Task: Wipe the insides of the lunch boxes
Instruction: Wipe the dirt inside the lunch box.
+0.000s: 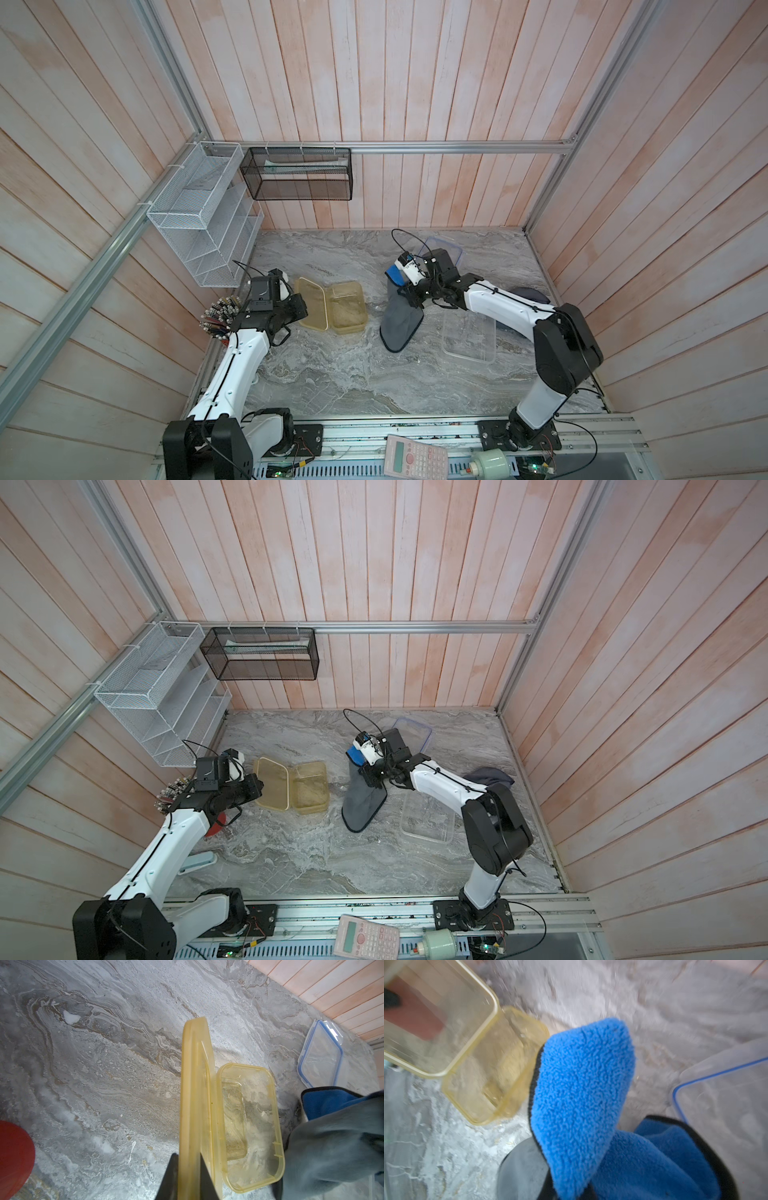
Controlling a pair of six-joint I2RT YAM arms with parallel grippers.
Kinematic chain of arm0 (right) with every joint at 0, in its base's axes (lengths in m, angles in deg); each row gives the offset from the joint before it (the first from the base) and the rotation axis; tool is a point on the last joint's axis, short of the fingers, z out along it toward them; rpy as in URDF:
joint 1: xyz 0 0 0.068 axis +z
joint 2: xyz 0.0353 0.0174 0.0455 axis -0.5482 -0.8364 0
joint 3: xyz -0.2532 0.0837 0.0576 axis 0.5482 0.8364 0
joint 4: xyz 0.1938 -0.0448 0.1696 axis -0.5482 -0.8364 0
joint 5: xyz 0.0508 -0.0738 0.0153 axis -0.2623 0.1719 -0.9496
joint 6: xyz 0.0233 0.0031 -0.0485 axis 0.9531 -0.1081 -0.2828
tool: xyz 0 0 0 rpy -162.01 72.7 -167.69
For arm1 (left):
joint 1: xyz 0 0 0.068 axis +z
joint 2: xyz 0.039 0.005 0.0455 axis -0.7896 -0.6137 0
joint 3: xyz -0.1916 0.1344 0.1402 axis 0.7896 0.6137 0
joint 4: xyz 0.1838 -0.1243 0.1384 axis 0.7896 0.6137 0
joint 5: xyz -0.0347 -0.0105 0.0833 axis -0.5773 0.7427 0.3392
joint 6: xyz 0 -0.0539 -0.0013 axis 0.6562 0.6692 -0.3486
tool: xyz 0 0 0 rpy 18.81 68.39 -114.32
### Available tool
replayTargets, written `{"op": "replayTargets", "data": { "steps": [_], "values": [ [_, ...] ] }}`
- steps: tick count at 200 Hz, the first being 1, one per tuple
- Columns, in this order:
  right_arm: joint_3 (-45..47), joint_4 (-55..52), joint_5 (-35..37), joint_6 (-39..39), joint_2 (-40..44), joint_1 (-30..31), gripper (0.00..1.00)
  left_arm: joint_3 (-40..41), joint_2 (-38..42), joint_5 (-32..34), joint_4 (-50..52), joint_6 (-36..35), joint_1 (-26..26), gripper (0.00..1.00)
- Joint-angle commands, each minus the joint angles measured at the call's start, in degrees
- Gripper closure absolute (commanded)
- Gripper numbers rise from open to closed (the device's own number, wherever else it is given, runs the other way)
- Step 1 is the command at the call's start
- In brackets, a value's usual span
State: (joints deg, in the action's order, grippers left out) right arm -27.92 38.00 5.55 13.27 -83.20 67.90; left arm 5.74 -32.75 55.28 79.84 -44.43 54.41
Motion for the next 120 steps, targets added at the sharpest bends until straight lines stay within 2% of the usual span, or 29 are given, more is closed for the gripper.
{"op": "replayTargets", "data": {
  "steps": [1, 34, 53, 92, 120],
  "values": [
    [-0.9, 4.8, -5.0, 3.5, 3.8, 0.8, 1.00, 0.3, -0.2, -2.4, -1.8, -2.1, 0.3, 0.96],
    [-1.9, 11.8, -6.1, 9.2, 6.2, 2.2, 1.00, 0.5, -1.5, -3.9, -1.9, -2.6, 0.3, 0.95],
    [-4.8, 11.9, -4.9, 9.5, 4.9, 4.8, 1.00, 0.5, -2.0, -4.2, -1.6, -3.0, 0.3, 0.95],
    [-11.9, 6.6, 4.3, 5.7, -1.7, 11.2, 1.00, 0.6, -2.1, -4.8, -2.1, -2.8, 0.3, 0.96],
    [-14.6, 6.1, 17.4, 3.1, -7.9, 14.6, 1.00, 0.4, -1.7, -5.6, -2.2, -2.4, 0.2, 0.96]
  ]
}}
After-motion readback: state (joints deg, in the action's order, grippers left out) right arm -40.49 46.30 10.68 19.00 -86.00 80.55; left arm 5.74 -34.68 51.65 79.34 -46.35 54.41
